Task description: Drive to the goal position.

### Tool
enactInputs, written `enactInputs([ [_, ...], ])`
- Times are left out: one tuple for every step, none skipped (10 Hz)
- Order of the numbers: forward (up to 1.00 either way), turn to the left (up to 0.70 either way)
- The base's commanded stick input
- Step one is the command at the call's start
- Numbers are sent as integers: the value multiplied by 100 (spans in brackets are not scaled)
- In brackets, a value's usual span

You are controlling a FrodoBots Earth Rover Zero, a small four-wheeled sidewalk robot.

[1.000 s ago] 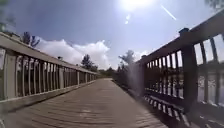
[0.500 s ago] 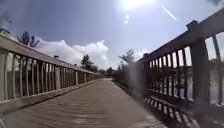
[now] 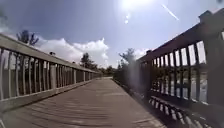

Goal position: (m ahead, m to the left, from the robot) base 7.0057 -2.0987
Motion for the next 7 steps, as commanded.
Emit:
enactInputs([
  [45,2],
  [45,2],
  [45,2],
  [45,2],
  [45,2],
  [45,2],
  [45,2],
])
